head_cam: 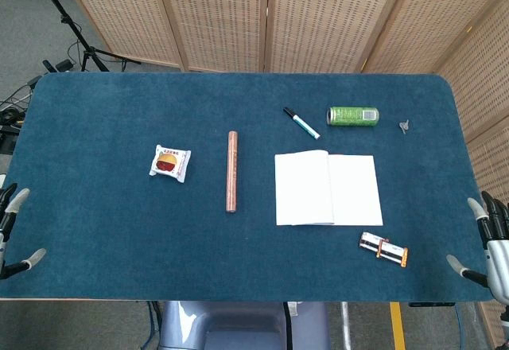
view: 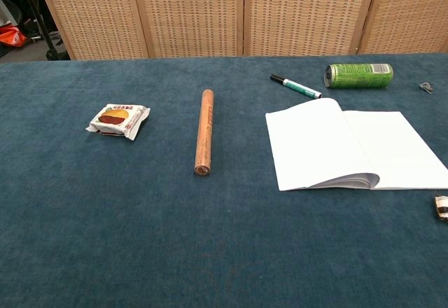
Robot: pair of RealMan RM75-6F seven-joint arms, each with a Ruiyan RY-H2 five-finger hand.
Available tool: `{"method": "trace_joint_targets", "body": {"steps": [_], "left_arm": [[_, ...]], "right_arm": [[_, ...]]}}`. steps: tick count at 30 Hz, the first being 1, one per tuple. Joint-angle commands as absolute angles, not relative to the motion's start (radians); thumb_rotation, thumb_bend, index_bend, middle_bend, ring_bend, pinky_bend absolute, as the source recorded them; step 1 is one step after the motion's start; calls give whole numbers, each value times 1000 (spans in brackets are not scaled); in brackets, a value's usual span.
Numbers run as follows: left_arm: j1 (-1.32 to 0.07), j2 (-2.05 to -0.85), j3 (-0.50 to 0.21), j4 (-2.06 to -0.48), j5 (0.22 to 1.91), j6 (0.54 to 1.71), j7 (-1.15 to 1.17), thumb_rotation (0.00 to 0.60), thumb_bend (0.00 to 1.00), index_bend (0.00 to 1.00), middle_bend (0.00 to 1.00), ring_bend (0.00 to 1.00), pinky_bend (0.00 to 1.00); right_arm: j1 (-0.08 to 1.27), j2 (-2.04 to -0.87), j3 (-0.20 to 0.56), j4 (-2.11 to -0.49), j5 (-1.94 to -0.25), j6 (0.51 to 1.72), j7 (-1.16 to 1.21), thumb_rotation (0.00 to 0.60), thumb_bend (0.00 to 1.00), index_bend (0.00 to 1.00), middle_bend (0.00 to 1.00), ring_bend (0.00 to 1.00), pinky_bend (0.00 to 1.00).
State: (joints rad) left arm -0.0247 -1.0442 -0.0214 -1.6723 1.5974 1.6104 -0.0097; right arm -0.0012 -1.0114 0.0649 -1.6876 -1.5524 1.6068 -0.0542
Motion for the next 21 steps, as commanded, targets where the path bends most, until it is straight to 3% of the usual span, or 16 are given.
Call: {"method": "trace_joint_targets", "body": {"steps": [1, 6, 15, 21], "left_arm": [[-25, -1041, -20, -1673, 1598, 1607, -17, 600, 0, 0, 0, 0, 0], [-23, -1033, -22, -1670, 1592, 1608, -37, 600, 0, 0, 0, 0, 0], [-33, -1030, -30, -1693, 1570, 1586, -26, 600, 0, 0, 0, 0, 0], [-38, -1025, -35, -1692, 1565, 1580, -38, 600, 0, 0, 0, 0, 0]], "right_arm": [[-4, -1011, 61, -1688, -1559, 1611, -52, 600, 0, 0, 0, 0, 0], [11, -1014, 56, -1698, -1576, 1586, -69, 600, 0, 0, 0, 0, 0], [179, -1033, 71, -1733, -1661, 1372, -213, 600, 0, 0, 0, 0, 0], [324, -1155, 126, -1716, -1627, 1193, -394, 600, 0, 0, 0, 0, 0]]}}
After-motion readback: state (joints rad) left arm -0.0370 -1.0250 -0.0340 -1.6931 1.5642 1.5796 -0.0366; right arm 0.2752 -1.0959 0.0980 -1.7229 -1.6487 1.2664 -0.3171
